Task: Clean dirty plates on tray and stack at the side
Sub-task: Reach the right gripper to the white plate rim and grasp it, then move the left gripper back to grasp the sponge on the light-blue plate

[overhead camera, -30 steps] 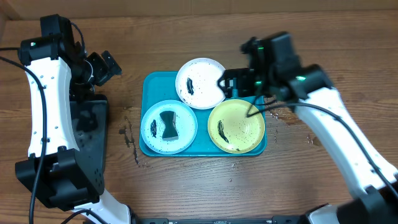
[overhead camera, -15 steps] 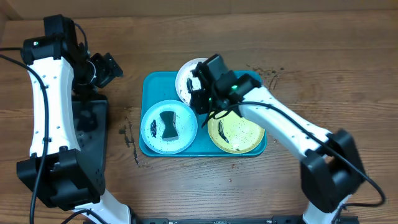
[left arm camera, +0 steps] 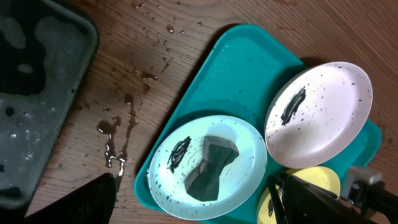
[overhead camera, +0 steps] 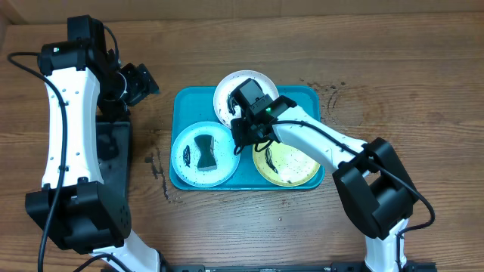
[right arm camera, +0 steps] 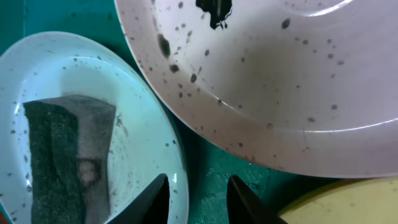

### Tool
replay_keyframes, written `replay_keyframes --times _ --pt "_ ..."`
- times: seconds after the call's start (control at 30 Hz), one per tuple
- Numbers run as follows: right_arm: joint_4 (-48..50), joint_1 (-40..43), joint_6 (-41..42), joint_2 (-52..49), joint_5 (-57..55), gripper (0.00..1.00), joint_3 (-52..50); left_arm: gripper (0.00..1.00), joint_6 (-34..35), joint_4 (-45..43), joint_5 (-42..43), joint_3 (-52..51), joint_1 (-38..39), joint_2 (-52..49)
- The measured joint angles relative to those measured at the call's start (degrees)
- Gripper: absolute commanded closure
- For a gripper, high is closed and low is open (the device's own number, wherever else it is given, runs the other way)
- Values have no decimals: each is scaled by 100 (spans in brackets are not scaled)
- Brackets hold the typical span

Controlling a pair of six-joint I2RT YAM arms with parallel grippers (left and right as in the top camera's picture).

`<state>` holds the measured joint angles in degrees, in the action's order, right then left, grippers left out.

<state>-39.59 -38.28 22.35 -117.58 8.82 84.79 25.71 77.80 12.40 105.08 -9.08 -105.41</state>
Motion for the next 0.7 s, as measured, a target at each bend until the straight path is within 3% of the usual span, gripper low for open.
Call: replay_keyframes --times 0.17,0.3,0.7 --pt "-7 2 11 -168 199 68 0 15 -9 -13 2 0 118 0" --pt "-48 0 24 -197 302 81 0 13 -92 -22 2 0 234 0" --pt "-83 0 170 -234 385 82 0 12 -444 -68 256 -192 664 0"
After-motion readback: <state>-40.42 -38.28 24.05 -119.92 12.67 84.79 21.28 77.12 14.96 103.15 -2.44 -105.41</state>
